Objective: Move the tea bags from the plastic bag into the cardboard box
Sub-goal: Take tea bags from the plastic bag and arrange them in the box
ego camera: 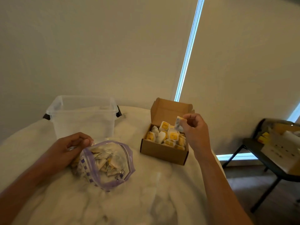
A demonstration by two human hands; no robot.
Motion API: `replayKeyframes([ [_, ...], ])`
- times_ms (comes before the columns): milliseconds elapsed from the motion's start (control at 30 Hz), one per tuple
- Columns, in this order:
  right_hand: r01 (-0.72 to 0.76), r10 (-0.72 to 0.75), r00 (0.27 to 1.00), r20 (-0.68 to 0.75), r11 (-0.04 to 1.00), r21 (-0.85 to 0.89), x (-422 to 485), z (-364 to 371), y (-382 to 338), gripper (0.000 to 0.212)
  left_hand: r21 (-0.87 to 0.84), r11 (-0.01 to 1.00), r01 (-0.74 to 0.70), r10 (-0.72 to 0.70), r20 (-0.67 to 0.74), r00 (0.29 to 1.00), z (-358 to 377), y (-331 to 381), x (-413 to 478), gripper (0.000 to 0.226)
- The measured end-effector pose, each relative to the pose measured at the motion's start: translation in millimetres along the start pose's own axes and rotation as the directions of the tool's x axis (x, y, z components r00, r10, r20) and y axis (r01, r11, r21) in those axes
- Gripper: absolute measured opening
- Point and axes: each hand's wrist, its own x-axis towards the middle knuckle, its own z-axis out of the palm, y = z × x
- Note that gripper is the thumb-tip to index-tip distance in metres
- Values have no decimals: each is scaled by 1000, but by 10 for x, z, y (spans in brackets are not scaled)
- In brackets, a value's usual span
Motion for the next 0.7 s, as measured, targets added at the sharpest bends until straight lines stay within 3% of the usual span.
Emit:
replayKeyframes([
  [100,28,-22,998,59,994,-109,-22,-22,107,13,7,1000,-10,10,2,1000,5,-12,2,15],
  [367,-58,92,979,184,982,-180,-82,-16,115,14,17,1000,-22,21,6,1000,-21,-60,23,17],
  [500,13,57,983,177,928,-371,-71,-22,199,11,33,999,-29,29,-3,1000,1,-15,9,15],
  [700,148,-65,983,173,836,-528,-30,-3,325,9,69,997,-27,26,13,1000,-37,-30,8,18],
])
